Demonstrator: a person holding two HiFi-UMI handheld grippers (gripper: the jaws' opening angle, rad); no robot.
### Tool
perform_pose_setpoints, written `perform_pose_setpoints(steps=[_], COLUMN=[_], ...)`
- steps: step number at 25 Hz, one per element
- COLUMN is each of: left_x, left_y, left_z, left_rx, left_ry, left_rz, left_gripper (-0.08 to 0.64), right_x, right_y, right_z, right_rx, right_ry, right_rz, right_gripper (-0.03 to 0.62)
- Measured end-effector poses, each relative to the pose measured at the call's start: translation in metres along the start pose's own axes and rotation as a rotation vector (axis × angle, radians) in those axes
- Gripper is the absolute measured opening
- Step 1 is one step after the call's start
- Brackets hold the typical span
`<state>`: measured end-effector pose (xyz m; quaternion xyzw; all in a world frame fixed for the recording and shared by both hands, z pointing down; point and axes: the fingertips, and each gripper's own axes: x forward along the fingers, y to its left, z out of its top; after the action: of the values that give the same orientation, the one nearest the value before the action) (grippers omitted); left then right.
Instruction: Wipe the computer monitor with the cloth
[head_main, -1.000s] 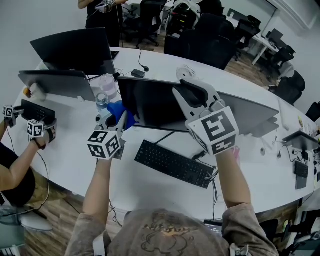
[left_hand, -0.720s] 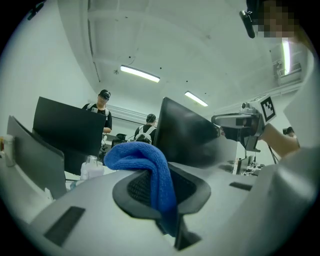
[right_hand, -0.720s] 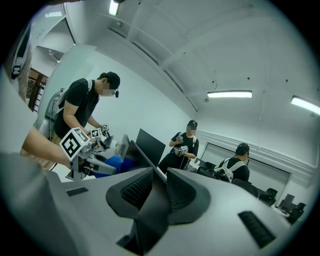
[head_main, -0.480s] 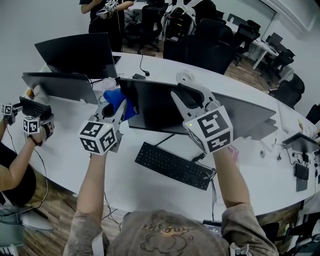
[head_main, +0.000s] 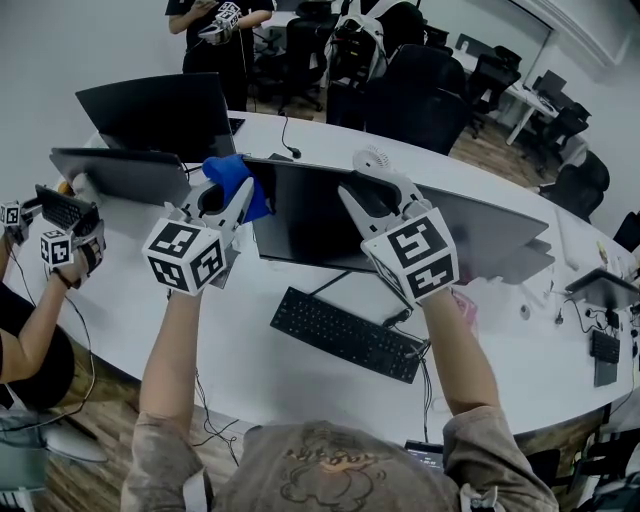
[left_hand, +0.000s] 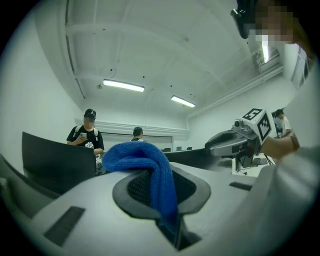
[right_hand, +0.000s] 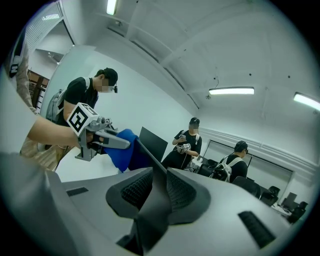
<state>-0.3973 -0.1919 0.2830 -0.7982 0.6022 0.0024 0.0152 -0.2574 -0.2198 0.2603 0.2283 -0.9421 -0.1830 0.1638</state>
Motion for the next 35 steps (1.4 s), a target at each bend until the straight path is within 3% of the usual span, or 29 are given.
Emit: perform_pose_setpoints(steps=[6, 21, 35], left_x=[0.002, 0.016, 0.047], left_y=[-0.006, -0.028, -0.069], left_z=[0.019, 0.034, 0.032], left_rx=[0.132, 0.683, 0.615], left_ry=[0.035, 0.243, 0.318], left_rz=[0.001, 0.067, -0.043], left_gripper=[0.048, 0.049, 0.049], right_x=[-0.001, -0.029, -0.09], right_y=[0.004, 0.001, 0.02], right_z=[-0.004, -0.016, -0.073], right_rx=[0.004, 0.037, 0.203], right_ry=[0.004, -0.01, -0.025], right_rz=[0.011, 0.0, -0.002], right_gripper=[0.095, 0.095, 0.095])
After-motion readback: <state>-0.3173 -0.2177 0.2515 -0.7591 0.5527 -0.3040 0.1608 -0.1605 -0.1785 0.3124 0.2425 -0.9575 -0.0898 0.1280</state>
